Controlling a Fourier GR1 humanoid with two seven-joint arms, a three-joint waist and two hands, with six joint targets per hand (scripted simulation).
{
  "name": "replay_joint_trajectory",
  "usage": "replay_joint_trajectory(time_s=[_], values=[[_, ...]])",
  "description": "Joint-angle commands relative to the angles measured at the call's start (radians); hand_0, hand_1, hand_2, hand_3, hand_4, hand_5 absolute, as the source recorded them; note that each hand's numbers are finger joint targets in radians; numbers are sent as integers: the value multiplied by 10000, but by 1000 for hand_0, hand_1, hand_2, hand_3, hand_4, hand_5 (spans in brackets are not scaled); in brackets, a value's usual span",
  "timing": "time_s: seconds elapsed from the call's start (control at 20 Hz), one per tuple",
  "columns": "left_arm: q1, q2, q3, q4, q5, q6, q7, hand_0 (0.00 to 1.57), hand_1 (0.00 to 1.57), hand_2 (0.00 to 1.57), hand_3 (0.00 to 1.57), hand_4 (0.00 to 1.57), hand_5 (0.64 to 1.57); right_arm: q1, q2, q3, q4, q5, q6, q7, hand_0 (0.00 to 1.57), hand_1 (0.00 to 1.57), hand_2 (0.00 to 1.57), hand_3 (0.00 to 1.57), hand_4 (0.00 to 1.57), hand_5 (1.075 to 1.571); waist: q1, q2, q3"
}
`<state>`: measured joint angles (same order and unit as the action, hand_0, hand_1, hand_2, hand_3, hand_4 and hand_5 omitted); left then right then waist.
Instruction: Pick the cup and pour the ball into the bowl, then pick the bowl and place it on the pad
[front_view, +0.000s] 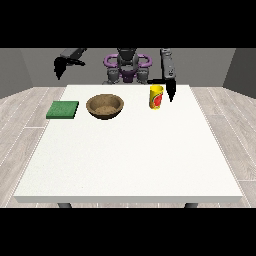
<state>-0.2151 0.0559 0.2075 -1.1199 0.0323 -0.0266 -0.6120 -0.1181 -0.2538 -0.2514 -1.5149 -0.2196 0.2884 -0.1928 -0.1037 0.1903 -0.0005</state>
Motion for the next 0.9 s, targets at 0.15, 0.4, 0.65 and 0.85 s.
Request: replay_joint_trajectory(time_s=[0.15,0.4,0.65,0.85], values=[[-1112,-207,-16,2682,-395,591,-1539,0,0,0,0,0,1519,-406,35,-83,867,214,-53,-367,0,0,0,0,0,1571,129,40,2],[-2120,583,584,4317,-60,366,-2009,0,0,0,0,0,1521,-281,-118,-181,1097,94,338,-519,0,0,0,0,0,1571,-127,120,0],[-2645,353,798,5532,3,732,-3207,0,0,0,0,0,1526,-302,161,253,426,411,165,-569,0,0,0,0,0,1571,-471,505,-4],[-2724,401,180,5423,-1087,2130,-3690,1018,1018,1101,888,1467,776,-1242,-23,-40,769,213,21,-512,0,0,0,0,0,1570,-514,1122,-7]])
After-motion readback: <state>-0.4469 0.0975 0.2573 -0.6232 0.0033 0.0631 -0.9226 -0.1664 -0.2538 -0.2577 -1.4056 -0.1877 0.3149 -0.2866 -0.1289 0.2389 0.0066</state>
